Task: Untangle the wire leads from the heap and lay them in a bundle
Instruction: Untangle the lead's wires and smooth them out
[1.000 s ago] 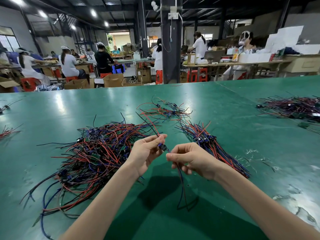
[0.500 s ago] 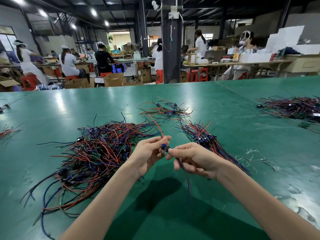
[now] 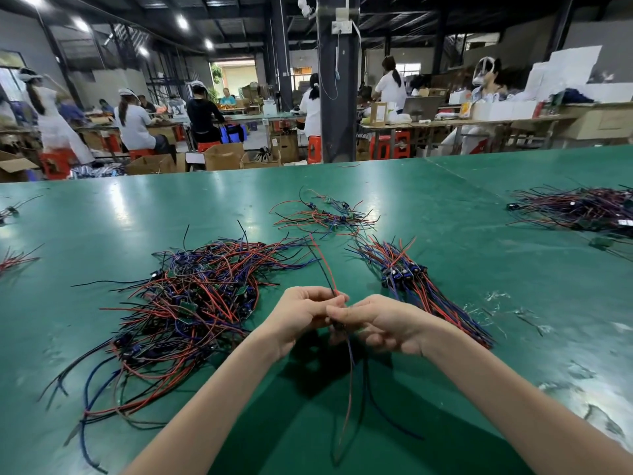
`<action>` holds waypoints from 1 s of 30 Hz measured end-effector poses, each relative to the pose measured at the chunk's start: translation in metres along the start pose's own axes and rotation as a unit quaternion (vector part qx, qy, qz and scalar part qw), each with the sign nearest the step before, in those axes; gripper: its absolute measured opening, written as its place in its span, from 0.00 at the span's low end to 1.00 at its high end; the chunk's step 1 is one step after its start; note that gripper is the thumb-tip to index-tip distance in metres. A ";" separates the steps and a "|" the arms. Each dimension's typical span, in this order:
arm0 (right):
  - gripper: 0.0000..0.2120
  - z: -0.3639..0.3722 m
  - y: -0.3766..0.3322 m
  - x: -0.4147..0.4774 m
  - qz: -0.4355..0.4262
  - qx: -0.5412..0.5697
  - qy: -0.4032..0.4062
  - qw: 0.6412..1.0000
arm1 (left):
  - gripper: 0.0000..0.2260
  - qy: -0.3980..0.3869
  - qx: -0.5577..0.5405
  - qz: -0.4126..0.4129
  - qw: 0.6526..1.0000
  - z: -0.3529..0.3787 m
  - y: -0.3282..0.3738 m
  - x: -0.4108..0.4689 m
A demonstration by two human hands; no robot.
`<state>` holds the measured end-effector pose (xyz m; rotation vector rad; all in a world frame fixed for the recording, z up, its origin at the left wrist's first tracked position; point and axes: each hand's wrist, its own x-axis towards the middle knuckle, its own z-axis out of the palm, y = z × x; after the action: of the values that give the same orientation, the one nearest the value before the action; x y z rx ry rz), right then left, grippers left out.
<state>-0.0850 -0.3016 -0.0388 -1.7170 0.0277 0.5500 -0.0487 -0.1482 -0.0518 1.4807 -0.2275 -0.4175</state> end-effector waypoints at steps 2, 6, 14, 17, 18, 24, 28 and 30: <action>0.10 0.001 0.002 0.003 -0.018 0.039 0.017 0.999 | 0.02 0.011 0.005 0.009 1.000 0.000 -0.001 0.000; 0.06 0.002 0.005 0.006 -0.037 0.067 0.036 0.996 | 0.03 0.027 0.019 0.011 0.999 -0.002 -0.002 0.003; 0.05 0.003 0.002 0.003 -0.022 0.045 0.023 0.998 | 0.05 0.057 0.001 0.023 0.998 -0.003 -0.005 0.006; 0.13 0.004 0.000 0.004 -0.008 0.034 0.021 0.999 | 0.05 0.052 -0.014 0.015 0.998 -0.004 -0.004 0.006; 0.15 0.005 0.000 0.004 -0.002 0.032 0.023 0.999 | 0.05 0.052 -0.016 0.012 0.998 -0.004 -0.004 0.007; 0.11 0.004 0.002 0.004 -0.049 0.020 0.029 0.998 | 0.06 0.027 -0.069 0.009 0.997 -0.004 -0.003 0.005; 0.16 0.004 0.005 0.005 -0.079 0.021 0.035 0.996 | 0.09 0.010 -0.069 -0.007 0.998 -0.004 0.000 0.002; 0.12 0.005 0.005 0.005 -0.091 0.019 0.040 0.995 | 0.09 0.017 -0.059 -0.003 0.998 -0.004 0.000 0.003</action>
<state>-0.0835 -0.2966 -0.0461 -1.6830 -0.0593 0.3440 -0.0447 -0.1460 -0.0525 1.3718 -0.1687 -0.4048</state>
